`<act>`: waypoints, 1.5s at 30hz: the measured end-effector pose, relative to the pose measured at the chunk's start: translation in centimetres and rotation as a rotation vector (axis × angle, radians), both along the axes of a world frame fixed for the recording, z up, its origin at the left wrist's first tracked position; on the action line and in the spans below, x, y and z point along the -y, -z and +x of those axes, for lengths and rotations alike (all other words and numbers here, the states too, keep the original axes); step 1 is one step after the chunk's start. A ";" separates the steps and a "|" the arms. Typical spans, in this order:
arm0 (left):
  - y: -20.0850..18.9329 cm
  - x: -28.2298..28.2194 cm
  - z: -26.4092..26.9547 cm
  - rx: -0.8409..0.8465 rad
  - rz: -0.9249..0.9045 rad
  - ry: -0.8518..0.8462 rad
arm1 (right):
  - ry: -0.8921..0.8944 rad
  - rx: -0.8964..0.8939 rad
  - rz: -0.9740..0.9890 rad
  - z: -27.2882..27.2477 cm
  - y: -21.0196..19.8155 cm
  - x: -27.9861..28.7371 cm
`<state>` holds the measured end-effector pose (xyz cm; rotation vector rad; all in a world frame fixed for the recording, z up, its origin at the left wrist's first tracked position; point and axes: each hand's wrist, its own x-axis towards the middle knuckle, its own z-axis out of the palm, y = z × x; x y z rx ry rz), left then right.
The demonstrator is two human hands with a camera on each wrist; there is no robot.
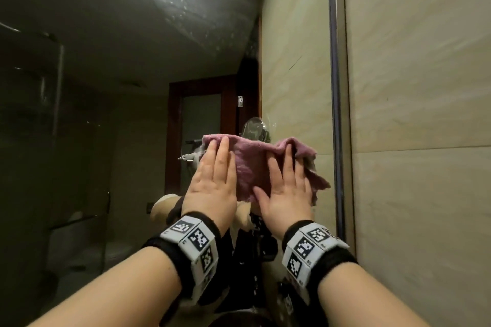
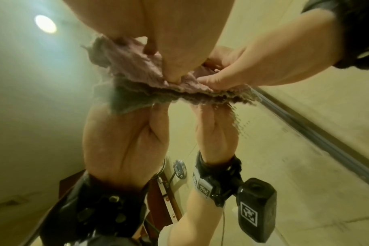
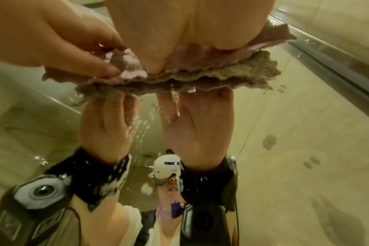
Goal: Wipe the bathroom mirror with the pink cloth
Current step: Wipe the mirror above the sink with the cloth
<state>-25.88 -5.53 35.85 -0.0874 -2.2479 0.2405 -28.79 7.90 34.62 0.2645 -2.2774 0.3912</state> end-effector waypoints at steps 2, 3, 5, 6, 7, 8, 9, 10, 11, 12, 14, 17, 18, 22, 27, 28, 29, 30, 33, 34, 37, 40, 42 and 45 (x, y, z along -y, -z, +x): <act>-0.3 0.1 -0.1 -0.042 -0.069 0.112 | 0.037 0.030 0.048 -0.2 -0.4 -0.7; -0.5 0.1 -0.1 -0.056 -0.125 0.139 | 0.050 0.038 0.078 -0.3 -0.5 -0.9; -0.8 0.0 -0.1 0.003 -0.203 0.088 | 0.079 0.030 0.147 -0.5 -0.8 -1.3; -0.8 0.1 -0.4 0.063 -0.206 0.060 | 0.081 0.029 0.172 -0.7 -0.9 -1.6; -1.0 0.2 -0.8 0.131 -0.187 0.030 | 0.074 0.037 0.188 -1.0 -1.1 -1.8; -1.4 0.2 -1.2 0.169 -0.167 0.004 | 0.061 0.051 0.196 -1.1 -1.3 -2.0; -1.9 0.0 -1.3 0.166 -0.171 -0.013 | 0.049 0.067 0.200 -1.2 -1.6 -2.3; -2.2 -0.1 -1.7 0.161 -0.190 -0.029 | 0.041 0.084 0.203 -1.3 -1.9 -2.6; -2.6 -0.3 -1.9 0.151 -0.193 -0.029 | 0.040 0.102 0.203 -1.4 -2.3 -2.9; -2.9 -0.6 -2.2 0.141 -0.180 -0.026 | 0.043 0.116 0.199 -1.5 -2.7 -3.2; -3.7 -1.3 -2.7 0.094 -0.169 -0.014 | 0.055 0.124 0.182 -1.6 -3.9 -4.0; -5.1 -2.6 -3.5 -0.026 -0.160 0.019 | 0.071 0.100 0.149 -2.2 -5.8 -5.1; -5.6 -3.2 -3.8 -0.064 -0.151 0.036 | 0.074 0.081 0.126 -2.3 -6.4 -5.4; -6.7 -4.9 -4.9 -0.192 -0.107 0.091 | 0.066 -0.003 0.048 -3.0 -7.9 -6.0; -6.4 -5.1 -5.2 -0.204 -0.117 0.065 | 0.071 -0.009 0.033 -3.0 -7.6 -5.9; -6.1 -5.2 -5.2 -0.189 -0.113 0.053 | 0.078 -0.002 0.034 -3.0 -7.3 -5.9; -5.8 -5.3 -5.1 -0.171 -0.108 0.051 | 0.085 0.009 0.034 -3.0 -6.9 -5.8; -5.4 -5.4 -5.0 -0.150 -0.099 0.052 | 0.087 0.022 0.036 -2.9 -6.4 -5.8; -4.2 -5.5 -4.9 -0.106 -0.083 0.049 | 0.078 0.045 0.037 -2.8 -5.0 -5.7; -4.0 -5.3 -5.1 -0.103 -0.086 0.054 | 0.073 0.048 0.034 -2.8 -4.8 -5.7; -3.5 -4.8 -5.2 -0.171 -0.114 0.083 | 0.073 0.063 0.044 -2.8 -5.2 -5.8; -4.6 -4.2 -5.3 -0.186 -0.177 0.066 | 0.092 0.065 0.090 -2.6 -7.0 -6.0; -6.3 -3.7 -5.0 -0.197 -0.169 0.080 | 0.091 0.025 0.096 -2.5 -8.5 -5.9; -8.3 -3.7 -4.8 -0.173 -0.109 0.087 | 0.085 -0.053 0.076 -2.8 -10.2 -5.4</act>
